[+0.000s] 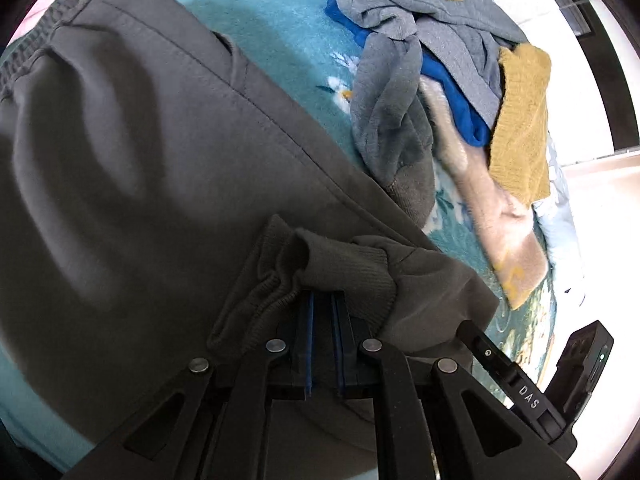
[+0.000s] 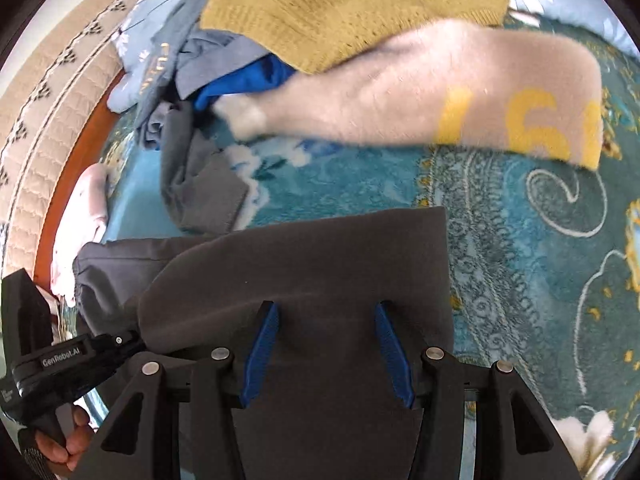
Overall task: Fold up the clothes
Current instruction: 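Fold the cuffs with the right gripper up toward the waistband, then grasp the elastic waistband with the left gripper and lift it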
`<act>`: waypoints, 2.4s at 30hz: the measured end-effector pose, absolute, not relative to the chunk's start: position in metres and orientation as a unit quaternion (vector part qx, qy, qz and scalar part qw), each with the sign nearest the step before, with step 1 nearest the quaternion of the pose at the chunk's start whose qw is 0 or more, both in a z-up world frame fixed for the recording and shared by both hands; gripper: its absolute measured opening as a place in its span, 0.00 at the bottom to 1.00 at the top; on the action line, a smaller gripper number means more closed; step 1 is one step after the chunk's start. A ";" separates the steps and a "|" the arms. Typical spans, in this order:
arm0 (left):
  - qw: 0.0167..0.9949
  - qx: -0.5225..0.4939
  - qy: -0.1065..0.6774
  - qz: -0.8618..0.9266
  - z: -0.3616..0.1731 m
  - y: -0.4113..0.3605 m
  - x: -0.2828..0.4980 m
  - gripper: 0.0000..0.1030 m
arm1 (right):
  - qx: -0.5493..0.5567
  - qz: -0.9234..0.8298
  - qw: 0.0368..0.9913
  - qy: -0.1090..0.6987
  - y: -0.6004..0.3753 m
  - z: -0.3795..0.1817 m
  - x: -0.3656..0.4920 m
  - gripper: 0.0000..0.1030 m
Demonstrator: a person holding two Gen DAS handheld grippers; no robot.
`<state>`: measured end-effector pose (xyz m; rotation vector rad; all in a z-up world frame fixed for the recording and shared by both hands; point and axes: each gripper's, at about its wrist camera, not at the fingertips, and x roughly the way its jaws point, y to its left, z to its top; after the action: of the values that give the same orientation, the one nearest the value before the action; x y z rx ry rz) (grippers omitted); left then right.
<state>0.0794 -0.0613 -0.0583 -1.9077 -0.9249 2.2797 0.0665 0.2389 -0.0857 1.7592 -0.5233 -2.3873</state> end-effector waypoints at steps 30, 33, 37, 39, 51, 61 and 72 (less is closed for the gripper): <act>-0.027 -0.434 -0.491 0.755 -0.019 -0.342 0.174 0.43 | 0.569 -0.816 0.051 -0.087 0.197 -0.043 0.088 0.54; 0.007 -0.417 -0.568 0.709 -0.065 -0.346 0.178 0.49 | 0.564 -0.822 0.053 -0.061 0.186 -0.030 0.090 0.54; 0.018 -0.413 -0.576 0.705 -0.085 -0.348 0.167 0.58 | 0.557 -0.828 0.044 -0.045 0.178 -0.012 0.091 0.54; 0.048 -0.423 -0.582 0.693 -0.099 -0.337 0.152 0.58 | 0.555 -0.830 0.042 -0.042 0.176 -0.004 0.093 0.54; 0.082 -0.404 -0.591 0.693 -0.116 -0.310 0.126 0.61 | 0.553 -0.833 0.012 -0.018 0.186 0.013 0.120 0.54; 0.043 -0.379 -0.630 0.676 -0.124 -0.307 0.129 0.40 | 0.554 -0.831 0.037 -0.028 0.174 0.012 0.119 0.54; 0.020 -0.468 -0.460 0.755 -0.024 -0.274 0.103 0.29 | 0.524 -0.844 0.062 -0.094 0.211 0.007 0.134 0.54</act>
<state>0.1035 -0.2741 -0.0245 -1.4515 -1.4255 2.3403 0.1343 0.2107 0.0071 1.5845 -0.2850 -2.5530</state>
